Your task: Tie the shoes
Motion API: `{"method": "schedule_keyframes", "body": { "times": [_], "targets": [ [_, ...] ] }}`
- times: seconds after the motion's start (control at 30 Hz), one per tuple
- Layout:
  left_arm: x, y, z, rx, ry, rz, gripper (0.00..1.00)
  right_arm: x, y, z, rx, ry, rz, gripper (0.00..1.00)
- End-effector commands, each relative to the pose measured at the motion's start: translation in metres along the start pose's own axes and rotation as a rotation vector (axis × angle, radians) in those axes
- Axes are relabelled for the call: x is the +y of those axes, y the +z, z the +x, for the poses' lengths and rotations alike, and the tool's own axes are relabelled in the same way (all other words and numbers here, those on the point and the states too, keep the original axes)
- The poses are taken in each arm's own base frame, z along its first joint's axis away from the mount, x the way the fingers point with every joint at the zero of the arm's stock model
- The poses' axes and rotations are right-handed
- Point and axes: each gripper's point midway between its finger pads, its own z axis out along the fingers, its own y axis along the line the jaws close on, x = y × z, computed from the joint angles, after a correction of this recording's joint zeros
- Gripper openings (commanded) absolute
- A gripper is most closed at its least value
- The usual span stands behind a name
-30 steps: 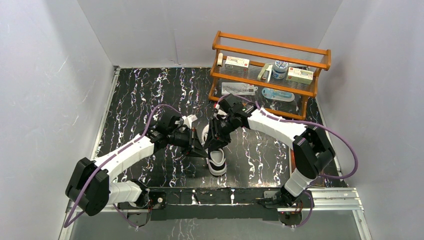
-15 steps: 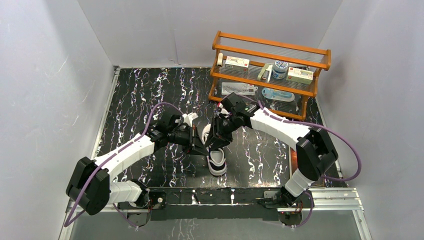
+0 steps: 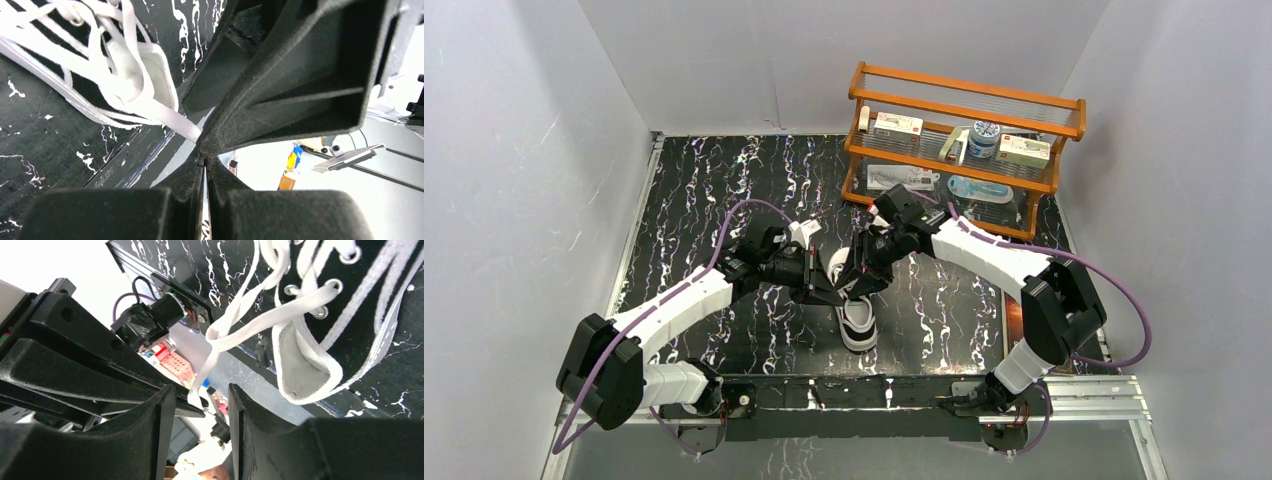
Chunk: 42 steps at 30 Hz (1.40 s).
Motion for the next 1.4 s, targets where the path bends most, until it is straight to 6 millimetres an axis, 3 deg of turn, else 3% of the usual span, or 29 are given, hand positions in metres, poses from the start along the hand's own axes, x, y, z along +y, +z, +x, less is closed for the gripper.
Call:
{"method": "schedule_keyframes", "body": {
  "times": [0.0, 0.2, 0.43, 0.57, 0.7, 0.77, 0.87, 0.9, 0.93, 0.97, 1.07, 1.17, 1.37],
  "targets": [
    [-0.044, -0.010, -0.011, -0.037, 0.150, 0.148, 0.00, 0.000, -0.010, -0.012, -0.047, 0.030, -0.055, 0.53],
    [-0.039, -0.008, -0.011, -0.037, 0.147, 0.139, 0.00, 0.000, -0.019, -0.016, -0.042, -0.017, -0.038, 0.55],
    [-0.037, -0.001, -0.018, -0.021, 0.146, 0.131, 0.00, 0.010, -0.004, 0.000, 0.049, -0.045, -0.066, 0.49],
    [-0.040, 0.001, -0.023, -0.021, 0.151, 0.132, 0.00, 0.010, -0.002, 0.005, 0.073, -0.032, -0.095, 0.34],
    [-0.043, -0.001, -0.028, -0.033, 0.173, 0.114, 0.00, 0.005, -0.012, 0.004, 0.064, -0.030, -0.089, 0.00],
    [-0.042, -0.004, -0.030, -0.042, 0.187, 0.074, 0.06, -0.002, -0.023, -0.004, 0.035, -0.035, -0.081, 0.00],
    [-0.026, -0.014, -0.032, -0.063, 0.185, -0.036, 0.35, -0.018, -0.039, -0.017, -0.011, -0.068, -0.055, 0.00],
    [-0.018, -0.020, -0.034, -0.078, 0.170, -0.080, 0.59, -0.022, -0.044, -0.019, -0.014, -0.086, -0.048, 0.00],
    [-0.007, -0.027, -0.032, -0.082, 0.143, -0.132, 0.75, -0.025, -0.047, -0.020, -0.009, -0.104, -0.049, 0.00],
    [0.004, -0.034, -0.035, -0.098, 0.129, -0.183, 0.80, -0.029, -0.050, -0.018, 0.005, -0.115, -0.043, 0.00],
    [0.042, -0.049, -0.042, -0.132, 0.115, -0.359, 0.81, -0.033, -0.049, -0.015, 0.051, -0.176, -0.057, 0.00],
    [0.075, -0.052, -0.053, -0.132, 0.240, -0.484, 0.76, -0.039, -0.047, -0.015, 0.075, -0.208, -0.046, 0.00],
    [0.085, -0.025, -0.079, -0.129, 0.579, -0.394, 0.66, -0.027, -0.050, -0.023, 0.068, -0.241, -0.083, 0.00]
  ]
}}
